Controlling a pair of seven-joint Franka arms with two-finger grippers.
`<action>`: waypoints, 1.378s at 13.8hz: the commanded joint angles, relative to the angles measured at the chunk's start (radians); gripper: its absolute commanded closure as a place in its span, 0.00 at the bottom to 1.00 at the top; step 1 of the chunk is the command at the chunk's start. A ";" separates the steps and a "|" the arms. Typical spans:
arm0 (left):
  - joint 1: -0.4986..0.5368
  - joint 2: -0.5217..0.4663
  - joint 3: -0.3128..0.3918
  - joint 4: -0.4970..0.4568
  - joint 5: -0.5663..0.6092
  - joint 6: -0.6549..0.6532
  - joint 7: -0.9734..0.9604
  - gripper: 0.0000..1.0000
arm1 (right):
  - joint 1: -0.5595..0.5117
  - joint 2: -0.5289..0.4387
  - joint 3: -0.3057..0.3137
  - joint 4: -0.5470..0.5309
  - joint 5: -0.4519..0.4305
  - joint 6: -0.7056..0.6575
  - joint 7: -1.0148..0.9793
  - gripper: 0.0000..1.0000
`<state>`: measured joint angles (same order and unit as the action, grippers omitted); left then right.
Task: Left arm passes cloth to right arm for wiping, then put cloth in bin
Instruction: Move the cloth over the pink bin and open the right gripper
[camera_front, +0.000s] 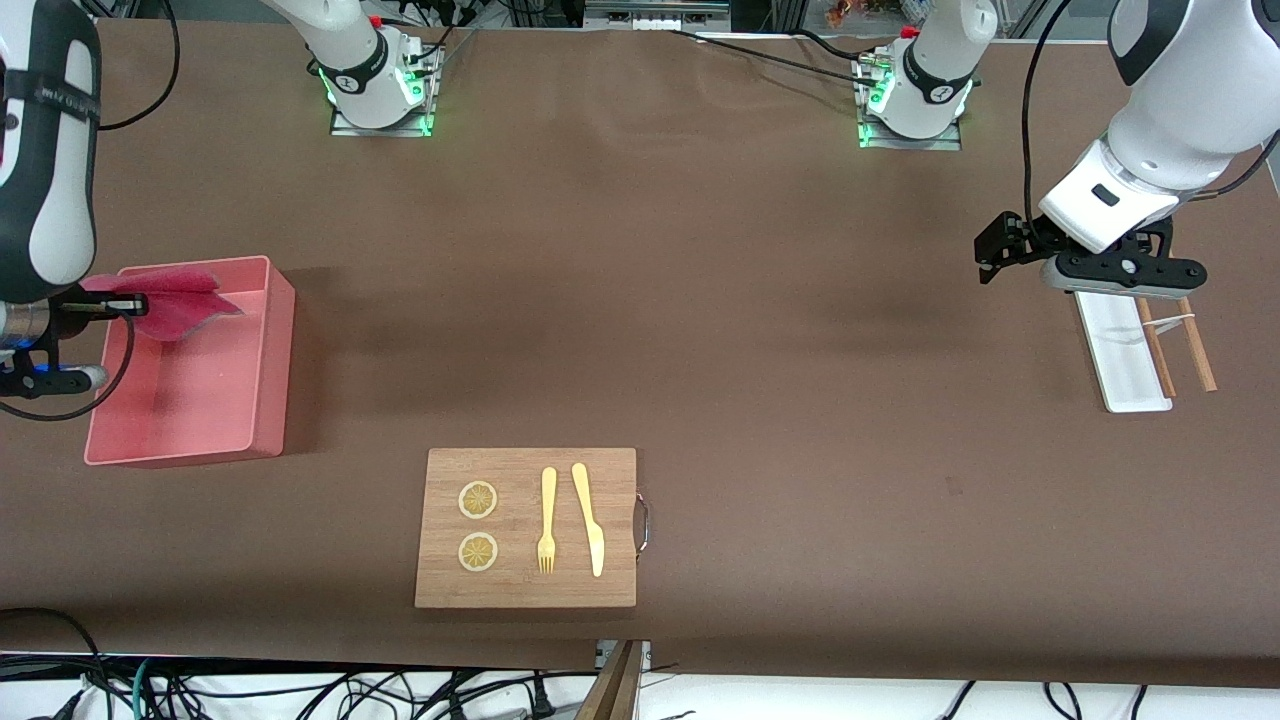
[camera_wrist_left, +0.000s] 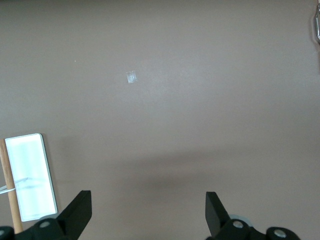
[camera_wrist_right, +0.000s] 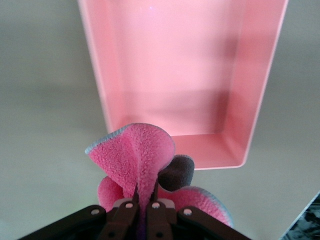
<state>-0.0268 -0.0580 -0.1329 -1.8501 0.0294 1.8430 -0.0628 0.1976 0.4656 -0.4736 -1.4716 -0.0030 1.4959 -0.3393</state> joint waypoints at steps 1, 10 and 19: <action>-0.001 0.000 -0.002 0.017 -0.006 -0.021 -0.006 0.00 | -0.010 0.051 0.000 -0.044 -0.043 0.082 -0.062 1.00; -0.001 0.000 -0.002 0.017 -0.006 -0.021 -0.006 0.00 | -0.030 0.107 0.001 -0.155 0.070 0.385 -0.067 0.00; -0.001 0.000 -0.007 0.017 -0.008 -0.021 -0.005 0.00 | -0.035 -0.257 0.153 -0.101 0.074 0.141 0.087 0.00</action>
<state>-0.0272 -0.0580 -0.1357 -1.8497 0.0294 1.8422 -0.0634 0.1728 0.2914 -0.3883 -1.5572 0.0737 1.6847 -0.3293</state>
